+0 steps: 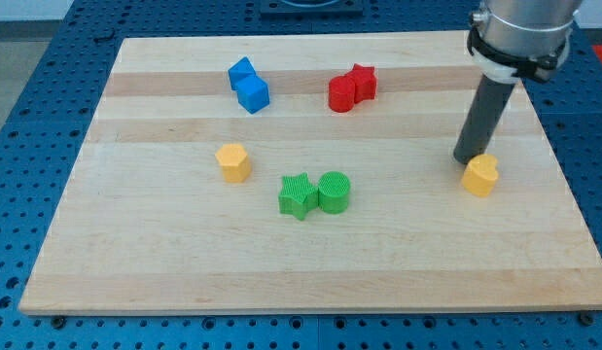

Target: Push the yellow heart towards bottom right

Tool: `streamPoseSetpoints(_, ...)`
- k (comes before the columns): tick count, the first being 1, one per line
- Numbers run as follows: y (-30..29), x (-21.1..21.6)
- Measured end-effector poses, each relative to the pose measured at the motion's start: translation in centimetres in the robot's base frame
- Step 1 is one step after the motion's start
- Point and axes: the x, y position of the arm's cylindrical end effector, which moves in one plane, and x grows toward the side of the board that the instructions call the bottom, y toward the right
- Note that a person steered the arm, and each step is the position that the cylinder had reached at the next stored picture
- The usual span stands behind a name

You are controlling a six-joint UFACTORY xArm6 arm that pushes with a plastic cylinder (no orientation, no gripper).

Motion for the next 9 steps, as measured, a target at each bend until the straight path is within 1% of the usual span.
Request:
streamPoseSetpoints(1,0.0,2.6)
streamPoseSetpoints(2,0.3,4.1)
streamPoseSetpoints(3,0.5,3.9)
streamPoseSetpoints(4,0.5,1.7)
streamPoseSetpoints(5,0.8,1.6)
streamPoseSetpoints(7,1.7,4.0)
streamPoseSetpoints(9,1.7,9.3)
